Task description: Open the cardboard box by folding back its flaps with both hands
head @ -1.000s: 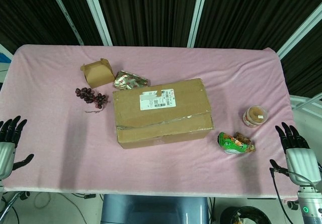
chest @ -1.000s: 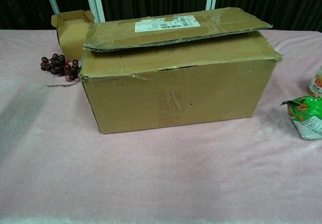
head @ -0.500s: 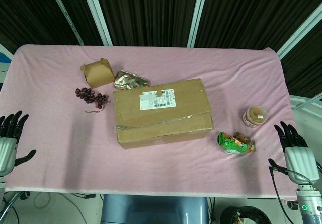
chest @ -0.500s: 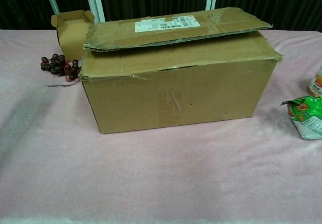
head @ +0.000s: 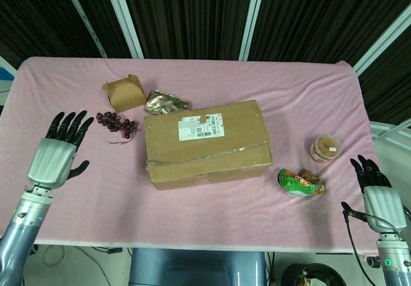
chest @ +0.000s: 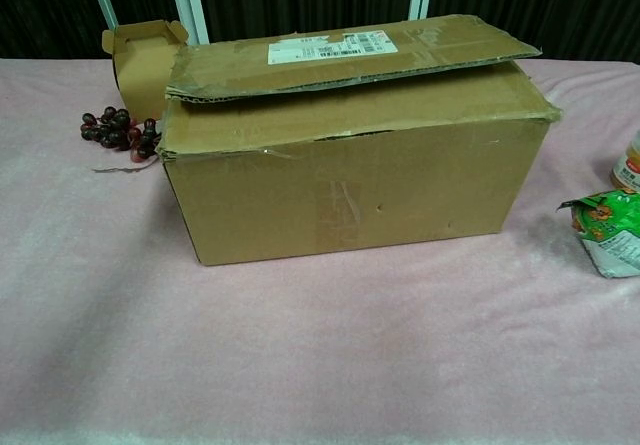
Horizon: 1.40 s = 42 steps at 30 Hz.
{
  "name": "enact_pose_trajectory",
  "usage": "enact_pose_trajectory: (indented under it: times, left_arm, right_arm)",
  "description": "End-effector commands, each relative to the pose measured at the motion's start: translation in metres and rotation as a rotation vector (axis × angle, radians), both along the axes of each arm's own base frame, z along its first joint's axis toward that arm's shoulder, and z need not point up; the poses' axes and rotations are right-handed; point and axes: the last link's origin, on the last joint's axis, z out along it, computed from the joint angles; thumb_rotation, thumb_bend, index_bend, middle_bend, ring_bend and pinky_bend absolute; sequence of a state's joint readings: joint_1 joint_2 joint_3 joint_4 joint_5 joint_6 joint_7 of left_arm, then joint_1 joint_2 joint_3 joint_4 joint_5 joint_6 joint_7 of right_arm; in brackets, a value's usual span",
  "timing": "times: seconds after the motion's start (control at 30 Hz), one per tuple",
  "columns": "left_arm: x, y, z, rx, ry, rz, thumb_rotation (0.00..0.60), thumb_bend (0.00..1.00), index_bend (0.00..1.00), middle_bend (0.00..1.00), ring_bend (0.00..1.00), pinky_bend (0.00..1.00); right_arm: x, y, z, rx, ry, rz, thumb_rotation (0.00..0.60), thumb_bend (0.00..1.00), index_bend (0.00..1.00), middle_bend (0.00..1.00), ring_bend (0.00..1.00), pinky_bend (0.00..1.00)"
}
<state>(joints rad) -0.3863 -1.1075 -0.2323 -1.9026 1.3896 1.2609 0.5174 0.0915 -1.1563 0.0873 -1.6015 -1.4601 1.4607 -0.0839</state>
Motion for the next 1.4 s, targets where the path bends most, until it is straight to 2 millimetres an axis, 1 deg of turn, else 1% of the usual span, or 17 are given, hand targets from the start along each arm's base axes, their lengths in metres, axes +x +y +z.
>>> enact_pose_trajectory:
  times: [0.03,0.13,0.3,0.6,0.77,0.9,1.0,1.2,1.4]
  left_arm:
    - [0.023,0.013,-0.014,-0.032,-0.006,-0.029,0.600,0.17,0.00,0.00,0.00,0.00]
    - [0.035,0.018,-0.027,-0.065,-0.003,-0.042,0.600,0.18,0.00,0.00,0.00,0.00]
    - [0.051,0.017,-0.046,-0.110,0.009,-0.067,0.600,0.18,0.00,0.00,0.00,0.00]
    - [0.069,0.013,-0.072,-0.157,0.026,-0.097,0.600,0.18,0.00,0.00,0.00,0.00]
    - [0.078,0.014,-0.082,-0.165,0.015,-0.107,0.600,0.20,0.00,0.00,0.00,0.00]
    - [0.085,0.014,-0.090,-0.176,0.000,-0.117,0.600,0.21,0.00,0.00,0.00,0.00]
    - [0.090,0.013,-0.095,-0.185,-0.007,-0.124,0.600,0.24,0.00,0.00,0.00,0.00]
    - [0.095,0.012,-0.102,-0.190,-0.011,-0.136,0.600,0.27,0.00,0.00,0.00,0.00]
    - [0.101,0.017,-0.106,-0.181,-0.001,-0.142,0.600,0.31,0.00,0.00,0.00,0.00]
  right_arm:
    - [0.000,0.000,0.001,-0.001,-0.007,-0.006,0.600,0.23,0.00,0.00,0.00,0.23]
    - [-0.001,-0.001,0.001,-0.002,-0.019,-0.014,0.600,0.23,0.00,0.00,0.00,0.23]
    - [-0.002,-0.001,0.001,0.002,-0.036,-0.028,0.600,0.23,0.00,0.00,0.00,0.23]
    - [-0.001,-0.001,0.002,-0.002,-0.062,-0.028,0.600,0.23,0.00,0.00,0.00,0.23]
    - [-0.001,-0.001,0.003,0.001,-0.073,-0.031,0.600,0.23,0.00,0.00,0.00,0.23]
    - [-0.001,-0.001,0.002,0.004,-0.080,-0.034,0.600,0.23,0.00,0.00,0.00,0.23]
    - [-0.001,-0.001,0.003,0.006,-0.087,-0.035,0.600,0.23,0.00,0.00,0.00,0.23]
    - [-0.001,-0.001,0.003,0.008,-0.097,-0.041,0.600,0.23,0.00,0.00,0.00,0.23]
    - [-0.001,-0.001,0.003,0.009,-0.111,-0.047,0.600,0.23,0.00,0.00,0.00,0.23]
